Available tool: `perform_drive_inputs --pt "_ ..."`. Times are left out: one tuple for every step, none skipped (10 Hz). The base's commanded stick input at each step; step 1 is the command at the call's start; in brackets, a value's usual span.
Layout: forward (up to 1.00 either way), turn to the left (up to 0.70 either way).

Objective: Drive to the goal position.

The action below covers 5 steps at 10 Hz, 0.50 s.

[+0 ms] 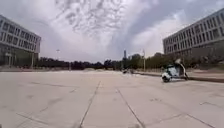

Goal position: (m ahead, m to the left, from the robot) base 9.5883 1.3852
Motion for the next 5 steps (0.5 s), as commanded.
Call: perform_drive_inputs --pt "0.70 0.00" --pt "0.70 0.00" --pt "0.70 0.00" --pt "0.70 0.00" --pt "0.70 0.00"
